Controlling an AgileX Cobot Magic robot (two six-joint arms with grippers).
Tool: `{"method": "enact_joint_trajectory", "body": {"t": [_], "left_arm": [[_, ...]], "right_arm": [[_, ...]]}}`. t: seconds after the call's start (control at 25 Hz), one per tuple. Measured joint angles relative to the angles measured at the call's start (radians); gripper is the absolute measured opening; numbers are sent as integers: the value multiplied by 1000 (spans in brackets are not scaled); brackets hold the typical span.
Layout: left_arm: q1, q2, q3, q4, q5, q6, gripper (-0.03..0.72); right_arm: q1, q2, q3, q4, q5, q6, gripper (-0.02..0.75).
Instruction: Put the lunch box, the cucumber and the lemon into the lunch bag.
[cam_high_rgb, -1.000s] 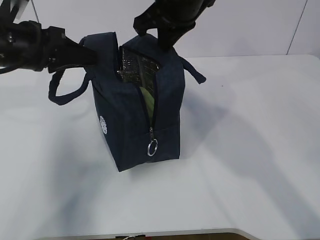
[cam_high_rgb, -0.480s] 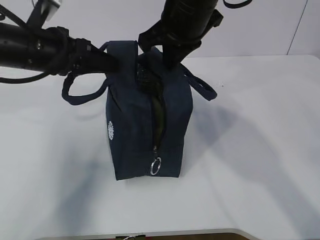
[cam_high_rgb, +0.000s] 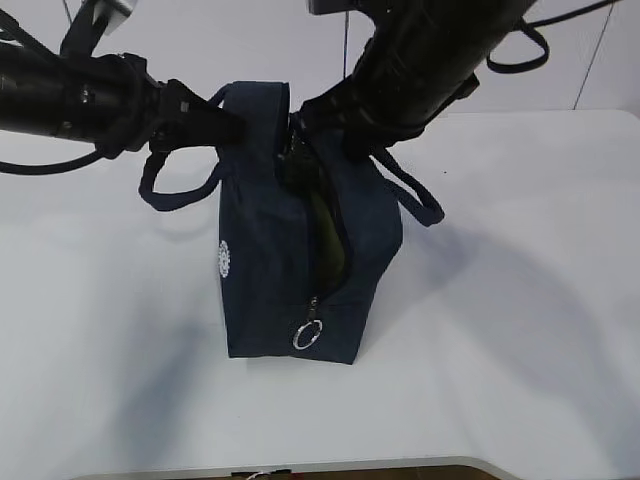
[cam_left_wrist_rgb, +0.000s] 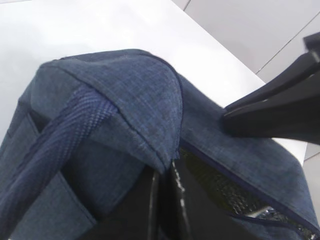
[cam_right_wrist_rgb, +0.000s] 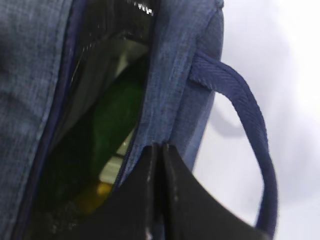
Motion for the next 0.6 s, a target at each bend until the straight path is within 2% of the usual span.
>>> {"method": "enact_joint_trajectory", "body": {"t": [0.2, 0.6], "left_arm": [[0, 0, 0, 5, 0, 2, -9], [0, 15, -2, 5, 0, 2, -10]], "right_arm": [[0, -17, 88, 0, -154, 23, 6], [0, -17, 97, 2, -246, 43, 6]]}}
